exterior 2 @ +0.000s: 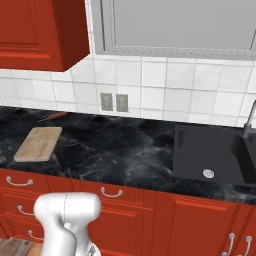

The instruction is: Open the drawer on the left and place the cutting tools on the cutting board.

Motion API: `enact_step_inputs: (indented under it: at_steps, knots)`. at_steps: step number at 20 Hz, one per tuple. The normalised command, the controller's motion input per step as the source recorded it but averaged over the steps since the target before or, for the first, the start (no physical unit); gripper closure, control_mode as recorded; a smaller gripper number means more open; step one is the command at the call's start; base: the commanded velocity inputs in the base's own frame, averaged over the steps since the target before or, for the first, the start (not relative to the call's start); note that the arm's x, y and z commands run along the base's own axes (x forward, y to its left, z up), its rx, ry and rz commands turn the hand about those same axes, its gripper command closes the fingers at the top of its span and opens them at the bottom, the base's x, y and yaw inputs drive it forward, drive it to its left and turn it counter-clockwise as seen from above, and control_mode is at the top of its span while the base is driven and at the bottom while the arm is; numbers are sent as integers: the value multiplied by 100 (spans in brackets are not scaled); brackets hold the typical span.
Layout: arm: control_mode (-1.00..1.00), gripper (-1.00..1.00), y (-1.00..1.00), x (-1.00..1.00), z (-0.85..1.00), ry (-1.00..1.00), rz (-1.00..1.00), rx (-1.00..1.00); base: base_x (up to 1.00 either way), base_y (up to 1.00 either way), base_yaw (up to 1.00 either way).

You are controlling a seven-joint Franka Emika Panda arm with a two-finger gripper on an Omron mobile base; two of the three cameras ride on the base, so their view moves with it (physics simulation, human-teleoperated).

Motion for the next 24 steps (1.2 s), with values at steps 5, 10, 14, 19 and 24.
enact_step_inputs:
  at_steps: [5,10,14,19,24]
  knots:
    - [-100,-100,67,-32,-80,-3,13,-40,0,0,0]
    - [-100,-100,57,4,-79,-14,16,-28,0,0,0]
    - [-100,-100,30,39,-43,-23,2,-5,0,0,0]
    - [-100,-100,18,43,-35,-16,0,0,0,0,0]
    - [-100,-100,49,29,-42,-8,0,-4,0,0,0]
